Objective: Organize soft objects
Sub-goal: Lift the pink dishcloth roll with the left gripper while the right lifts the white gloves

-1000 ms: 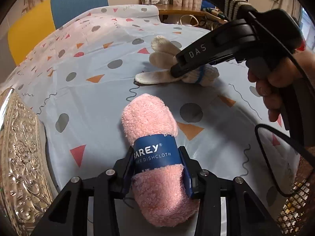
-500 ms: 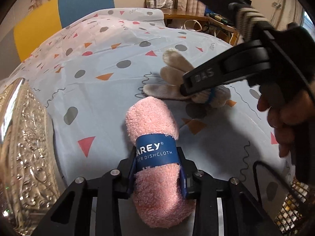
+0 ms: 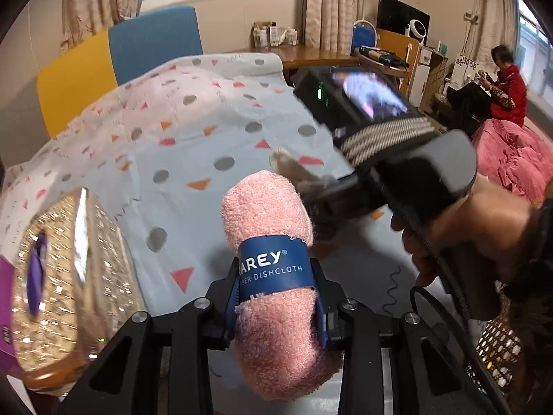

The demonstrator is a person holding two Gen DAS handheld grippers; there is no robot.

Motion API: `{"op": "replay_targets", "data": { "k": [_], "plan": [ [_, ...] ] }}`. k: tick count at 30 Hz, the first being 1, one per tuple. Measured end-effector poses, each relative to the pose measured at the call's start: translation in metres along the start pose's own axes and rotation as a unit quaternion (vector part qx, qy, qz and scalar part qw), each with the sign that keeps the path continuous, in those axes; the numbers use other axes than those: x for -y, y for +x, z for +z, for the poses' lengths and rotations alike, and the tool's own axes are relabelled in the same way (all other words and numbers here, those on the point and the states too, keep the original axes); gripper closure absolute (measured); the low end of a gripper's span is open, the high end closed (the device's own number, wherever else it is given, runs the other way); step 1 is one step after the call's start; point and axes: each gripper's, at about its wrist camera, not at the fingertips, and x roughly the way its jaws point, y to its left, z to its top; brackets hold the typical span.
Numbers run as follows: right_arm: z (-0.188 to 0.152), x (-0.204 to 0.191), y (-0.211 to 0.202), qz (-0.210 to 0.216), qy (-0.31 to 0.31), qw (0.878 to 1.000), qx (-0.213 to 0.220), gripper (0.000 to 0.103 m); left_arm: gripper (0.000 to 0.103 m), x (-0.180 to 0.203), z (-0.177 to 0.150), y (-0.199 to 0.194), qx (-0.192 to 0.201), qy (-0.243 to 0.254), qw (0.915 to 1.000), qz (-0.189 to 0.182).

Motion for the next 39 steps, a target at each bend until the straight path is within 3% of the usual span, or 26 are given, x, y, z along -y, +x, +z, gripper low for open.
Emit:
{"op": "replay_targets", "data": {
  "k": [7, 15, 26, 35, 39],
  "plan": [
    [-0.004, -0.013, -0.011, -0.016, -0.026, 0.999, 0.012, 0.061, 0.067, -0.013, 0.016, -0.036, 0.036, -0.014, 0.9988, 0.030],
    [-0.007, -0.018, -0.014, -0.027, -0.043, 0.999, 0.019, 0.061, 0.067, -0.032, 0.028, -0.071, 0.074, -0.038, 0.9962, 0.027],
    [-0.009, -0.020, -0.013, -0.034, -0.047, 0.998, 0.019, 0.062, 0.067, -0.050, 0.021, -0.117, 0.112, -0.053, 0.9920, 0.027],
    [-0.001, -0.034, -0.012, -0.040, -0.019, 0.998, -0.038, 0.062, 0.067, -0.081, 0.018, -0.140, 0.121, -0.093, 0.9883, 0.012],
    [-0.014, -0.059, -0.015, -0.035, -0.046, 0.998, -0.002, 0.062, 0.067, -0.105, 0.017, -0.149, 0.124, -0.124, 0.9845, 0.009]
  ]
}}
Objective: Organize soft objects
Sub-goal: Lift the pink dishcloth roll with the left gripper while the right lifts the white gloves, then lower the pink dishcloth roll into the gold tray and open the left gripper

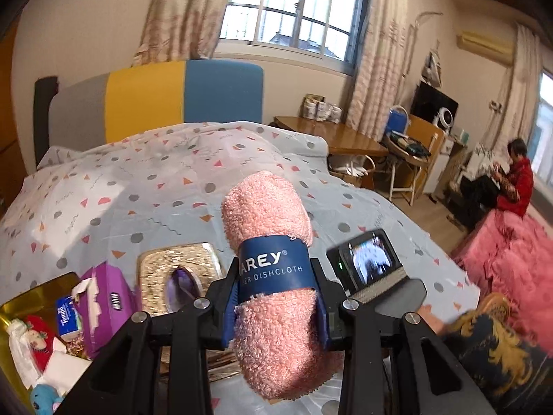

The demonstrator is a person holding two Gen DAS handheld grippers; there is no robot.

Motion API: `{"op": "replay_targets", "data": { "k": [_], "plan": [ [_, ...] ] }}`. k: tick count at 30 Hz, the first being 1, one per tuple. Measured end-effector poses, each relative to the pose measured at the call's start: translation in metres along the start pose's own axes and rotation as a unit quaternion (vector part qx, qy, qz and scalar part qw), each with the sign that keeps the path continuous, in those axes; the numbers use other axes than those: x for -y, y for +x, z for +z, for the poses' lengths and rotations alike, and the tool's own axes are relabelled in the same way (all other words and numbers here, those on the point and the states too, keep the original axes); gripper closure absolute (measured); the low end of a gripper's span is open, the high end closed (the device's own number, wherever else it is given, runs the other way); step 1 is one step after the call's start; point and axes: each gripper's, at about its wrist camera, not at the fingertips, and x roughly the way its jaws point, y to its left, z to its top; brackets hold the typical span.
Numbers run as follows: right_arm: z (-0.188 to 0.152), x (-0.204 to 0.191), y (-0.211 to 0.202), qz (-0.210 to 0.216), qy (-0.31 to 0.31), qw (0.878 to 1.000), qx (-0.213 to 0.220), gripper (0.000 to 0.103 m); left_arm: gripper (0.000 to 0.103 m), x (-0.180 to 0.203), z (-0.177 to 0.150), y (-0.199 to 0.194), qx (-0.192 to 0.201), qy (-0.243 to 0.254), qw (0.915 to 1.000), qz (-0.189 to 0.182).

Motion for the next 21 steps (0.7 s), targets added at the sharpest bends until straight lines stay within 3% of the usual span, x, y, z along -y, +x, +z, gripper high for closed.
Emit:
{"op": "replay_targets", "data": {
  "k": [2, 7, 12, 16, 21],
  "plan": [
    [-0.001, -0.010, -0.002, -0.015, -0.031, 0.999, 0.010, 0.062, 0.067, -0.016, 0.006, -0.007, 0.008, -0.013, 0.9999, 0.007],
    [0.002, -0.004, -0.001, -0.005, -0.025, 1.000, 0.013, 0.062, 0.067, -0.068, 0.022, -0.021, 0.029, -0.061, 0.9972, 0.033],
    [0.005, -0.008, 0.001, -0.007, -0.032, 0.999, 0.017, 0.062, 0.067, -0.142, 0.016, -0.042, 0.039, -0.115, 0.9881, 0.095],
    [-0.003, -0.012, -0.004, -0.009, -0.037, 0.999, 0.019, 0.062, 0.067, -0.202, -0.017, -0.057, 0.025, -0.151, 0.9761, 0.154],
    [-0.002, -0.014, -0.004, -0.011, -0.045, 0.999, 0.022, 0.062, 0.067, -0.272, -0.078, -0.075, -0.018, -0.207, 0.9532, 0.220]
  ]
}}
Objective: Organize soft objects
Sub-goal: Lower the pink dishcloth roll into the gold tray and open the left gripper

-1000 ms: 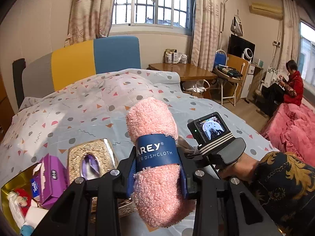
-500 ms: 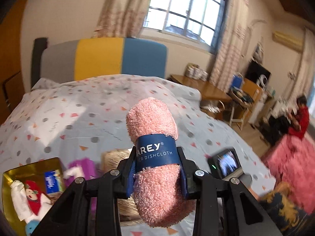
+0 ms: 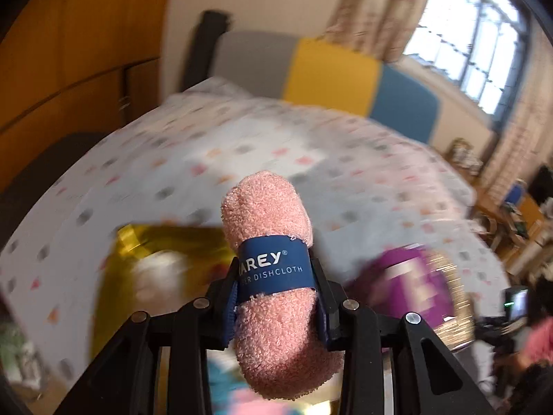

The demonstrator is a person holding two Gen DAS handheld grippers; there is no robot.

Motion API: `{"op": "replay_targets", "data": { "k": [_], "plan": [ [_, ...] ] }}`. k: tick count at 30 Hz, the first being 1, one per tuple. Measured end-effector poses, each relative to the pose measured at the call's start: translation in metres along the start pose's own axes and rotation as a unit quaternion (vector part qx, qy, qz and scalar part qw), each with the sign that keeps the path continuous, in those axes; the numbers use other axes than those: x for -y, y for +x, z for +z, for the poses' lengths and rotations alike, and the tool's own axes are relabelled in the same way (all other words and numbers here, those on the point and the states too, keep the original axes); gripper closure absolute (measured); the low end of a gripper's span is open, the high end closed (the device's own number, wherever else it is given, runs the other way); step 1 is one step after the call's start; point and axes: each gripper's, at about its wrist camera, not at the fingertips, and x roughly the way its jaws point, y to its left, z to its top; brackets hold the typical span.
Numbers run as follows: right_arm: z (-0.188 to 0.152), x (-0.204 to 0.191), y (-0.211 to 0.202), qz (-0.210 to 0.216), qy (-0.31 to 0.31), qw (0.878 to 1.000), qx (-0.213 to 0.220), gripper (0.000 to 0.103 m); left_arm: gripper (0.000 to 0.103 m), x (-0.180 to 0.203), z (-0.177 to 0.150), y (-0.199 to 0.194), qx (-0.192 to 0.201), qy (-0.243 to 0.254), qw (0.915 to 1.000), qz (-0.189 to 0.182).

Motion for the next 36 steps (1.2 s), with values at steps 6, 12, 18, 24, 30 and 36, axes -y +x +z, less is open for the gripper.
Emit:
{"op": "replay_targets", "data": {
  "k": [6, 12, 18, 24, 30, 36],
  "plan": [
    [-0.001, -0.004, -0.002, -0.008, -0.011, 1.000, 0.003, 0.062, 0.067, -0.079, -0.028, 0.006, -0.040, -0.031, 0.9972, 0.055],
    [-0.002, -0.004, -0.002, -0.008, -0.010, 1.000, 0.003, 0.062, 0.065, -0.107, -0.053, 0.016, -0.085, -0.018, 0.9943, 0.062],
    [-0.002, -0.004, -0.002, -0.007, -0.009, 1.000, 0.002, 0.062, 0.060, -0.100, -0.070, 0.033, -0.122, 0.004, 0.9908, 0.060],
    [0.000, -0.003, -0.001, -0.004, -0.008, 1.000, 0.002, 0.062, 0.034, -0.091, -0.071, 0.026, -0.103, 0.005, 0.9926, 0.064],
    [0.001, -0.002, 0.000, -0.003, -0.008, 1.000, 0.002, 0.062, 0.034, -0.088, -0.071, 0.005, -0.058, -0.011, 0.9928, 0.104],
    [0.001, -0.003, 0.001, -0.005, -0.008, 1.000, 0.001, 0.062, 0.032, -0.074, -0.072, -0.017, -0.024, -0.030, 0.9938, 0.104]
  ]
}}
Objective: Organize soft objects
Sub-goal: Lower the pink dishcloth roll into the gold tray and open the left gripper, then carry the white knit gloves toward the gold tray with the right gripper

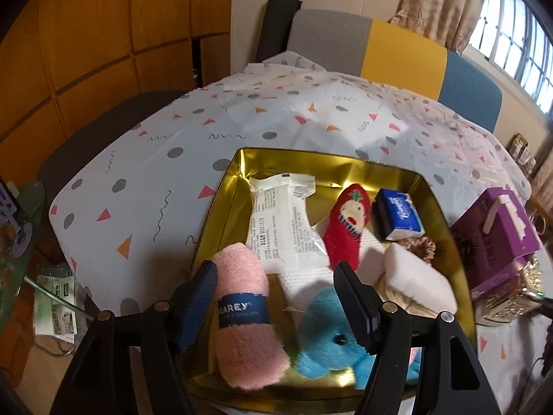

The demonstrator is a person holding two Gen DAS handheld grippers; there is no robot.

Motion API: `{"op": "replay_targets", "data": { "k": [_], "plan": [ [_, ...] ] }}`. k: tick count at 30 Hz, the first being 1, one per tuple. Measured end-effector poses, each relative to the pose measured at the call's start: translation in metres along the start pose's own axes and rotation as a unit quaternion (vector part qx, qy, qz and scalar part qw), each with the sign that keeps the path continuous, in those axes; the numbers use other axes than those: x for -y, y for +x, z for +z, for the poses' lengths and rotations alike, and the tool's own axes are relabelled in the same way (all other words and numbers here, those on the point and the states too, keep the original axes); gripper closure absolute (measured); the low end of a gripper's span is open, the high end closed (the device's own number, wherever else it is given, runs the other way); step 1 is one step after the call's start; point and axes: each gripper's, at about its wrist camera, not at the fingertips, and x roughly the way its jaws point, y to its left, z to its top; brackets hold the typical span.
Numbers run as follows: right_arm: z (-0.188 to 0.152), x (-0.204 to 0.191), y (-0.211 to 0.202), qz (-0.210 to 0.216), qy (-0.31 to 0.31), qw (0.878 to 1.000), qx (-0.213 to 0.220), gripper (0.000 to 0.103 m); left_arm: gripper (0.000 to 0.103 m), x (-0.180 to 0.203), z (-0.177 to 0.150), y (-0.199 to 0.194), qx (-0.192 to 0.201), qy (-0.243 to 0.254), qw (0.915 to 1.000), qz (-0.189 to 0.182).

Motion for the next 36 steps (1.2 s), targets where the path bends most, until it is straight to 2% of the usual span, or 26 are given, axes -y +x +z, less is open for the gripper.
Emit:
{"op": "replay_targets", "data": {
  "k": [4, 11, 20, 27, 36],
  "plan": [
    [0.001, 0.002, 0.001, 0.006, 0.009, 1.000, -0.004, 0.062, 0.030, 0.016, 0.000, -0.014, 0.020, 0.033, 0.9992, -0.007],
    [0.005, 0.006, 0.003, 0.014, 0.047, 0.999, -0.017, 0.062, 0.027, 0.033, -0.003, -0.029, 0.038, 0.055, 0.9976, -0.015],
    [0.008, 0.005, 0.003, 0.005, 0.095, 0.995, -0.035, 0.062, 0.026, 0.042, -0.012, -0.038, 0.043, 0.069, 0.9964, -0.025],
    [0.010, 0.007, 0.002, 0.016, 0.149, 0.988, -0.040, 0.063, 0.026, 0.045, -0.015, -0.040, 0.046, 0.080, 0.9951, -0.035],
    [0.004, -0.003, -0.002, 0.005, 0.149, 0.988, -0.030, 0.063, 0.026, 0.051, -0.022, -0.048, 0.052, 0.089, 0.9933, -0.052]
  ]
}}
